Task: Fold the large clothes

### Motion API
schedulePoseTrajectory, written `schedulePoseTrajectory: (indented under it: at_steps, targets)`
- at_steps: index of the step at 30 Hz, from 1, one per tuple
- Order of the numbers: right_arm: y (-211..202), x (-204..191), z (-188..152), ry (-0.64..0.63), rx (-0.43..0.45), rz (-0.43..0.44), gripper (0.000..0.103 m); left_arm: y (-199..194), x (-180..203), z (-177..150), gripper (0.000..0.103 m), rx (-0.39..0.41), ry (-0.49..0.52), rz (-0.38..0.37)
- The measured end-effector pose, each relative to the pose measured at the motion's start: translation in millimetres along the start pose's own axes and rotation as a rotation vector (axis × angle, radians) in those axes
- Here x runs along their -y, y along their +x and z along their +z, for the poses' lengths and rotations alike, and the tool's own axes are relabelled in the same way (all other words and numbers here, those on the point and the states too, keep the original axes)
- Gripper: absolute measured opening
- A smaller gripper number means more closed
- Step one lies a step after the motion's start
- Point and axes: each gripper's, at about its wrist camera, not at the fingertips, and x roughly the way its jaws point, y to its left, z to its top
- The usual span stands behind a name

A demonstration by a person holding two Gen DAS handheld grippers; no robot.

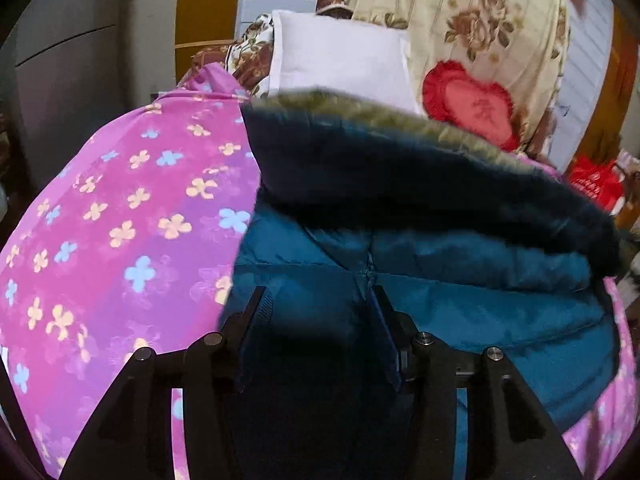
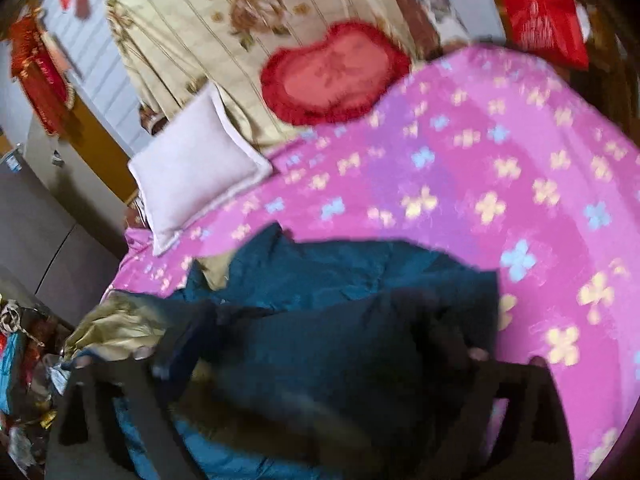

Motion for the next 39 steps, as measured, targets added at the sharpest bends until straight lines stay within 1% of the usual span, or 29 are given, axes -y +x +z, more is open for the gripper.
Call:
schedulePoseTrajectory:
  at_steps: [3,4,5,7,9,10,13,16,17,20,21,24,29,31,33,34,37,39]
  targets:
    - [-37,-15,4,-0.082,0.073,-0.067,0.1,10,6,-2,0.031,0.012,-0.005,0.033]
    - [-46,-20,4,-0.103,0.089,-0.074,0.1,13,7,-2,0.031,0.013,-0.009,0.039]
    - [-54,-27,2,-0.138,0.101,-0.061,0.1,15,8,-1,0.031,0.015,-0.015,0.044]
    - [-60,-49,-7,-0.241,0.085,-0.017,0.1,17,9,-1,0.031,0.015,-0.023,0.057]
    - [-50,-77,-24,-0.374,0.042,-0.006,0.1,19,10,0,0.031,0.011,-0.026,0.068]
    - [-40,-88,-31,-0.419,0.02,-0.007,0.1,20,10,0,0.031,0.009,-0.029,0.073]
    - [4,-116,-47,-0.5,-0.044,-0.021,0.099,22,11,0,0.031,0.007,-0.024,0.085]
    - [42,-133,-50,-0.521,-0.076,-0.037,0.099,25,10,0,0.031,0.003,-0.026,0.095]
    - [57,-139,-49,-0.529,-0.094,-0.059,0.099,26,10,0,0.032,0.003,-0.031,0.097]
    - [101,-145,-48,-0.554,-0.127,-0.205,0.099,27,8,-2,0.033,0.013,-0.039,0.1]
    - [112,-143,-47,-0.549,-0.137,-0.237,0.1,28,7,-2,0.034,0.021,-0.032,0.101]
    - [131,-131,-44,-0.498,-0.144,-0.259,0.102,30,10,0,0.035,0.023,0.007,0.113]
    - [145,-121,-43,-0.454,-0.146,-0.261,0.103,32,8,2,0.035,0.006,0.001,0.11]
    - [142,-122,-45,-0.46,-0.144,-0.27,0.103,33,8,2,0.035,-0.004,0.006,0.115]
    - [132,-125,-46,-0.46,-0.143,-0.268,0.102,34,8,3,0.035,-0.01,0.007,0.118]
    - [123,-127,-46,-0.451,-0.133,-0.255,0.102,34,8,3,0.035,-0.013,0.003,0.118]
    - [92,-137,-45,-0.431,-0.073,-0.156,0.102,34,8,4,0.035,-0.018,-0.007,0.117]
    - [77,-155,-47,-0.464,-0.048,-0.091,0.102,34,8,4,0.035,-0.021,-0.009,0.117]
